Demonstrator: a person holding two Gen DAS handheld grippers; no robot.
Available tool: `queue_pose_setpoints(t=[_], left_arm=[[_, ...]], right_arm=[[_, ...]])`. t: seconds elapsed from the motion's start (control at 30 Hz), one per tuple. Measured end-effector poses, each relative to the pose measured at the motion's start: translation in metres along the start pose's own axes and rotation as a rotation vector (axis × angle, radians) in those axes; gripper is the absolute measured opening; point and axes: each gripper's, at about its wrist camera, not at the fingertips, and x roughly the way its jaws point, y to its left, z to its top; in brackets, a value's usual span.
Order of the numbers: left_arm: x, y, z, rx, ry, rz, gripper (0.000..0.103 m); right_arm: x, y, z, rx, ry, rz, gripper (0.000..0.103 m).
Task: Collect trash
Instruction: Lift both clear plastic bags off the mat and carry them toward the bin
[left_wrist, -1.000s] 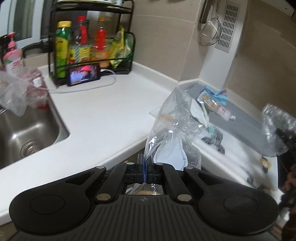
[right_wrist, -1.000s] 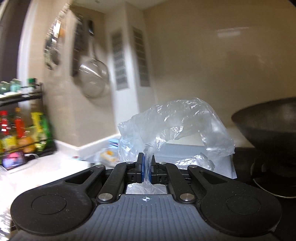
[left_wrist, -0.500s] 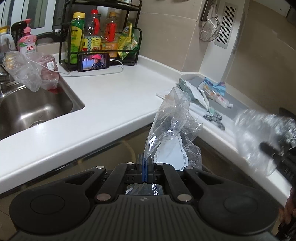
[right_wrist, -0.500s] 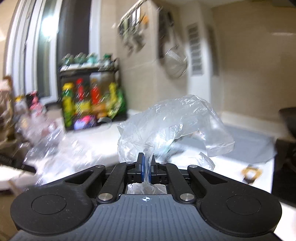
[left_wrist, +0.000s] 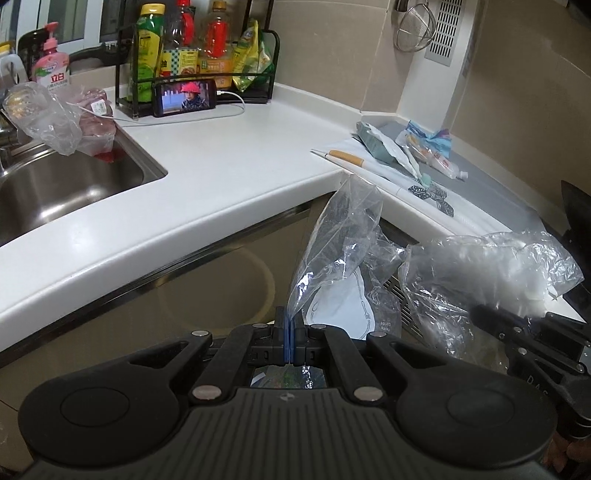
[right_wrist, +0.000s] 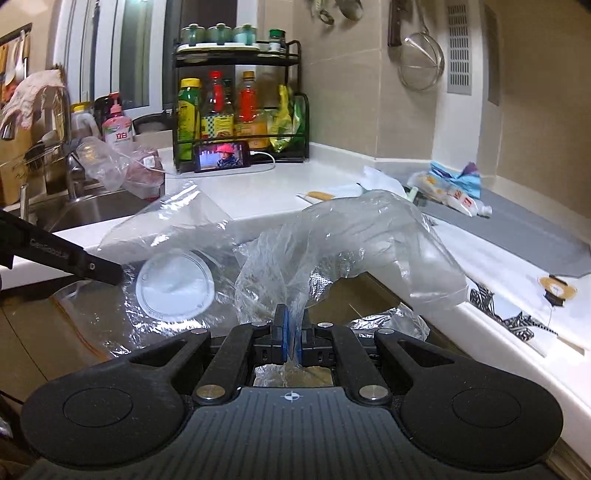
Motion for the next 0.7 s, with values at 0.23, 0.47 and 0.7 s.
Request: queue_pose_setpoints(t=[0.23, 0.47, 0.7], left_arm=[[0.0003, -0.0004, 0.0003, -0.004, -0.001, 0.005, 0.000], [-0.0004, -0.0013, 0.0014, -0.002, -0.005, 0.012, 0.000], [-0.0007, -0.0007, 0.0011, 0.002, -0.006, 0.012, 0.000]], right_arm=[[0.0028, -0.0039, -0.0006, 0.011, 0.020, 0.002, 0.005], [0.0045, -0.0029, -0.0012, 0.007, 0.024, 0.006, 0.005], [0.0055, -0.0034, -0.0022, 0.004, 0.027, 0.012, 0.005]])
